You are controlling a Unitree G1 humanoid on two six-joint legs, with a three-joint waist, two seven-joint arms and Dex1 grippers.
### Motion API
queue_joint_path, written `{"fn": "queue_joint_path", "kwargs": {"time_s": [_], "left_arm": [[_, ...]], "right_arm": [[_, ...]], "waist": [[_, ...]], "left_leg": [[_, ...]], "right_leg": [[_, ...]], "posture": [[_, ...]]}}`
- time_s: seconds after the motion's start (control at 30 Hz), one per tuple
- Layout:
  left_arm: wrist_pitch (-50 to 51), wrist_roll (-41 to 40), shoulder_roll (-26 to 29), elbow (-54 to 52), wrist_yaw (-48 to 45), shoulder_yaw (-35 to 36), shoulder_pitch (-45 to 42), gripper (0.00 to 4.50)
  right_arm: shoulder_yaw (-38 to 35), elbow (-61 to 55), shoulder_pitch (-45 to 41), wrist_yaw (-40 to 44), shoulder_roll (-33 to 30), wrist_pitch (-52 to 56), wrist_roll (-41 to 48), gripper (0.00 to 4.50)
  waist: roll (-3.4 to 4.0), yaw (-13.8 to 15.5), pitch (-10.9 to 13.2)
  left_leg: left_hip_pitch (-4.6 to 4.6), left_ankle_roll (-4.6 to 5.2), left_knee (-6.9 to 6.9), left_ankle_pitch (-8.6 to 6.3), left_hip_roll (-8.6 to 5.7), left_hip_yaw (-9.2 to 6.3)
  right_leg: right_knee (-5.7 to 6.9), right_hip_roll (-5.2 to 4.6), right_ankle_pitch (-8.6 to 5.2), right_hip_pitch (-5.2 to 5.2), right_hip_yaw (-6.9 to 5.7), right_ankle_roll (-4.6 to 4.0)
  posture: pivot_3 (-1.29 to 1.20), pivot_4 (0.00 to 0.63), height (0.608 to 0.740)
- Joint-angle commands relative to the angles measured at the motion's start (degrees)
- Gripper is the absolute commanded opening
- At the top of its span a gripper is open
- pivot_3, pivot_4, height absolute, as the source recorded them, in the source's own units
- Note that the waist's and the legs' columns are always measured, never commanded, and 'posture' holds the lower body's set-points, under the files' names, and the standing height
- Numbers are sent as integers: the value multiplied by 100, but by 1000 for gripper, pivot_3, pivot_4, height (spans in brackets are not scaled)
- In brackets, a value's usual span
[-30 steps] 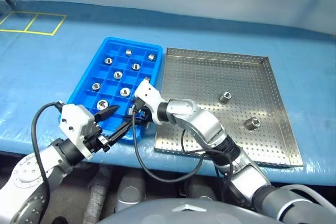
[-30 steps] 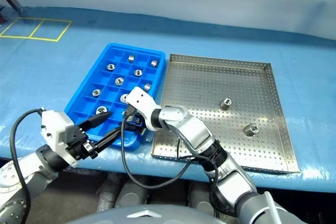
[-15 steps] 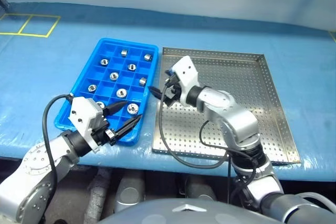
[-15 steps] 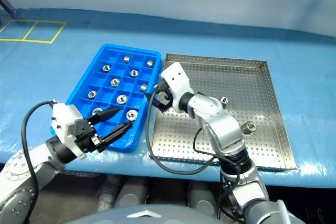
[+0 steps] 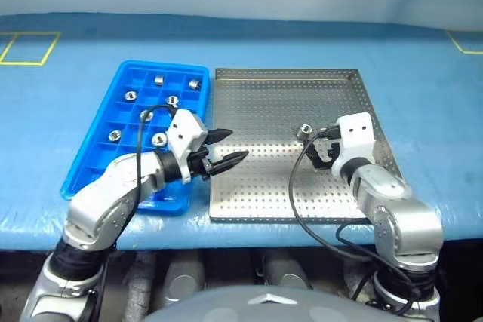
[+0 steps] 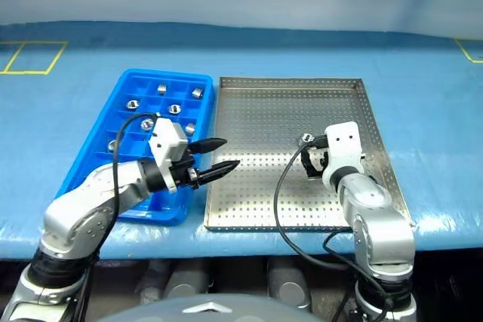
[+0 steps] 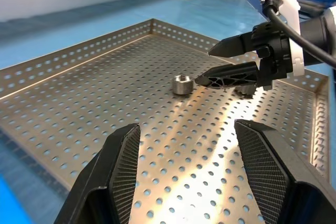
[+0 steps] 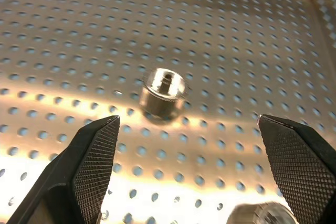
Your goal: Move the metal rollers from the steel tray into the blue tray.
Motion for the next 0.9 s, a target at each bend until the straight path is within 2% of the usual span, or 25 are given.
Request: {"fn": "queue_joint_path", "kwargs": {"time_s": [0.03,0.27,0.5,0.9], "left_arm": [[-246,226,-180,294,-329,-318,-313,3130],[-331,433,-483,789,-815,-752,-693,3130],[-340,576,-508,880,-1134,-889,-718,3130],[-271,582,-513,748,-1075,-780,-533,3130]], "right_arm": [[-306,-436,191,-182,139,58,-58,4469],[-622,-403,548,-371,406,-79,-64,4469],[-993,89,545,-303,732,-330,154,4469],[-715,726,121,-244,702,-655,287,4469]], "waist": [[0,-93,0],[1,-308,-1],[2,-408,-1],[4,-463,-2]], "left_leg": [[0,0,0,0,1,1],[3,0,7,0,0,2],[6,1,9,0,0,1],[10,2,11,0,-1,3]], "right_leg": [[1,1,1,-1,2,1],[8,2,-5,1,7,15],[11,3,-12,3,9,27],[12,2,-8,8,13,29]], "posture": [[-105,150,740],[-148,150,740],[-160,150,740],[-120,150,740]]}}
